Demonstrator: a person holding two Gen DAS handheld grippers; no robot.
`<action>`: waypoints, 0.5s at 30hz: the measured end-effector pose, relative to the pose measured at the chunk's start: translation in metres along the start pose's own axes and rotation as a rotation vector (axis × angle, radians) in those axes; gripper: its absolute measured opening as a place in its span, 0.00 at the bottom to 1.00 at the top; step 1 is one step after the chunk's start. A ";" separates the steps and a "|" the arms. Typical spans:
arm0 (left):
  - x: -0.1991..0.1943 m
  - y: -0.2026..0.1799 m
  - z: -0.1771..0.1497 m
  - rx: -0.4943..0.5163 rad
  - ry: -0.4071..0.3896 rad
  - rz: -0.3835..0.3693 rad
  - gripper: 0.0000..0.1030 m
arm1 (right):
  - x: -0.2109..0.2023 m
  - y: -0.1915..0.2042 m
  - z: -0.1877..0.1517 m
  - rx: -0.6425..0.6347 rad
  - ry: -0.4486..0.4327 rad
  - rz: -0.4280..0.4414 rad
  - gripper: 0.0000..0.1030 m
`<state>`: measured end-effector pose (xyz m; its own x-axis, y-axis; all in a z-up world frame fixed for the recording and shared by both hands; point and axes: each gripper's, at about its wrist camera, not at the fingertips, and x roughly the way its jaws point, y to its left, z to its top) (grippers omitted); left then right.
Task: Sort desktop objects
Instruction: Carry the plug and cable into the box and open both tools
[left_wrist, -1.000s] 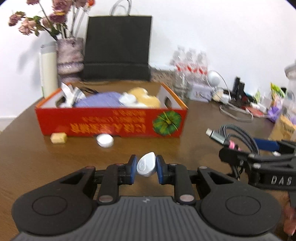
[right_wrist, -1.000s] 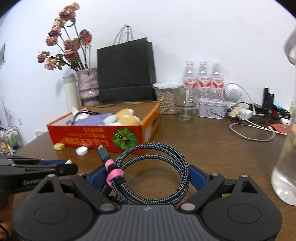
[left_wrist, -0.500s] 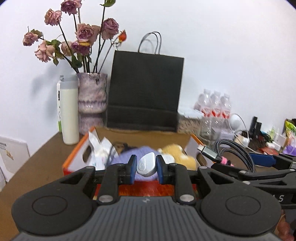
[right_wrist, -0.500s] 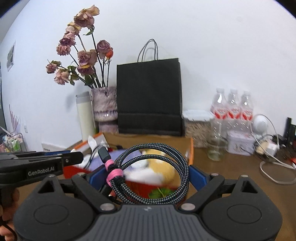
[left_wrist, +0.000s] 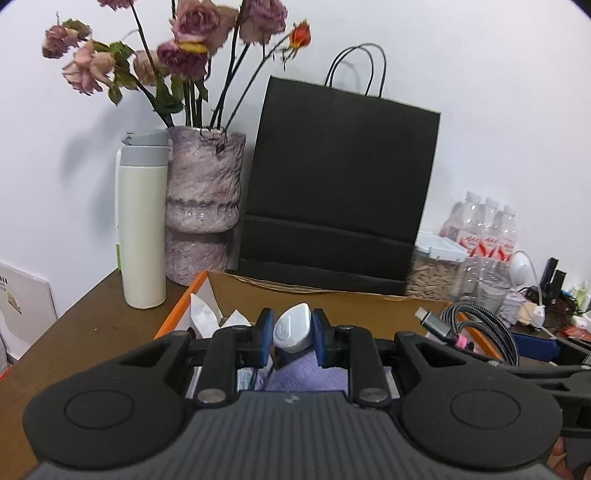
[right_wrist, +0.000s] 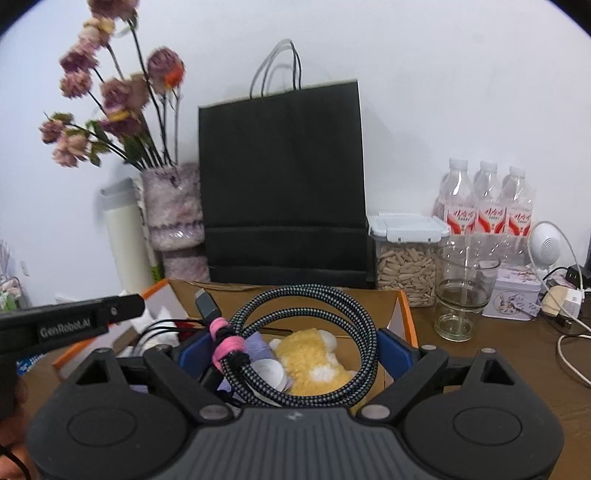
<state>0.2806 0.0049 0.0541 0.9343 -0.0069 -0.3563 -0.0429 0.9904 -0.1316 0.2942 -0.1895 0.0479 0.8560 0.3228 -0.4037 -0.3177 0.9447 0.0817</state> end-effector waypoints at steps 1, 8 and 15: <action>0.005 0.000 0.000 0.008 0.002 0.004 0.22 | 0.006 -0.001 -0.001 -0.003 0.007 -0.002 0.89; 0.039 -0.007 -0.004 0.070 0.028 0.013 0.22 | 0.038 -0.004 -0.002 -0.039 0.039 -0.020 0.89; 0.052 -0.008 -0.011 0.096 0.057 0.031 0.56 | 0.045 -0.005 -0.006 -0.040 0.063 0.014 0.91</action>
<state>0.3251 -0.0048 0.0265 0.9115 0.0187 -0.4109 -0.0346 0.9989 -0.0314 0.3317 -0.1800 0.0234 0.8248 0.3301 -0.4591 -0.3461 0.9368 0.0518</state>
